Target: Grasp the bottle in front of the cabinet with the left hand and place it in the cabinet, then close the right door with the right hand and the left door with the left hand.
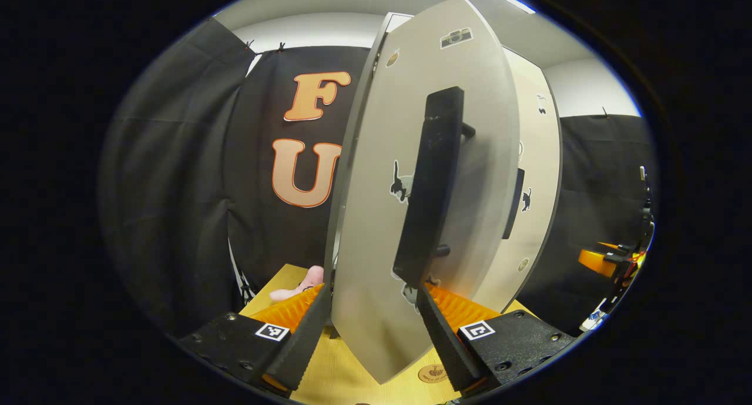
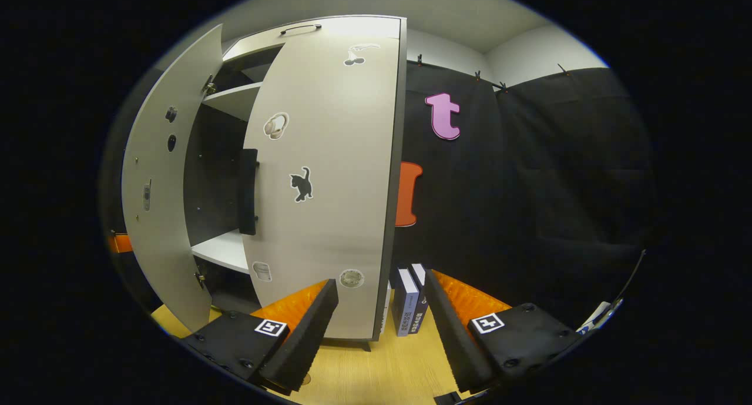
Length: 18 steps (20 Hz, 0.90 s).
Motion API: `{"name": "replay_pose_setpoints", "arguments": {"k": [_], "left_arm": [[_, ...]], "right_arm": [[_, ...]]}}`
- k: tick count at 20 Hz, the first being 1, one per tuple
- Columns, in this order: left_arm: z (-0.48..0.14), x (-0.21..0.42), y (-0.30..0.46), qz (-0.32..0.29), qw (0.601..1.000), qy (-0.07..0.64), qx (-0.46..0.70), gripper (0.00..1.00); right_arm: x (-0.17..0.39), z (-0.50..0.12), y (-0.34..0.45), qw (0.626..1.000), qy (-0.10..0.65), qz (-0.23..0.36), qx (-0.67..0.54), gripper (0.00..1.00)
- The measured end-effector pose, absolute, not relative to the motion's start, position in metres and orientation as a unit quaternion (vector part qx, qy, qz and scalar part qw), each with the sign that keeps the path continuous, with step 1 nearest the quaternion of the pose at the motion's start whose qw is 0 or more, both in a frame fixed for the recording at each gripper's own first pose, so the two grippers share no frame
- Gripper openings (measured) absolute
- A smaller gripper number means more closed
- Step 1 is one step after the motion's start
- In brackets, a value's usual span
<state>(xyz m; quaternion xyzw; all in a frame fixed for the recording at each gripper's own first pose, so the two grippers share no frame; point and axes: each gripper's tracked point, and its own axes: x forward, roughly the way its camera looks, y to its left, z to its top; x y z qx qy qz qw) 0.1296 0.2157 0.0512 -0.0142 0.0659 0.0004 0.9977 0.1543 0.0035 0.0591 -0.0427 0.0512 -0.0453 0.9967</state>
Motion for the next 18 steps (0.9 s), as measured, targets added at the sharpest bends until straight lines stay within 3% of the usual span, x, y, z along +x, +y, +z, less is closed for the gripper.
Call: {"name": "replay_pose_setpoints", "arguments": {"k": [12,18], "left_arm": [[0.034,0.21,0.155,-0.041,0.996,0.073,-0.043,0.91],[0.031,0.22,0.152,-0.044,0.996,0.072,-0.036,0.93]], "right_arm": [[0.12,0.083,-0.051,0.995,0.027,-0.079,-0.052,0.98],[0.112,0.082,-0.069,0.994,0.029,-0.092,-0.047,0.98]]}}
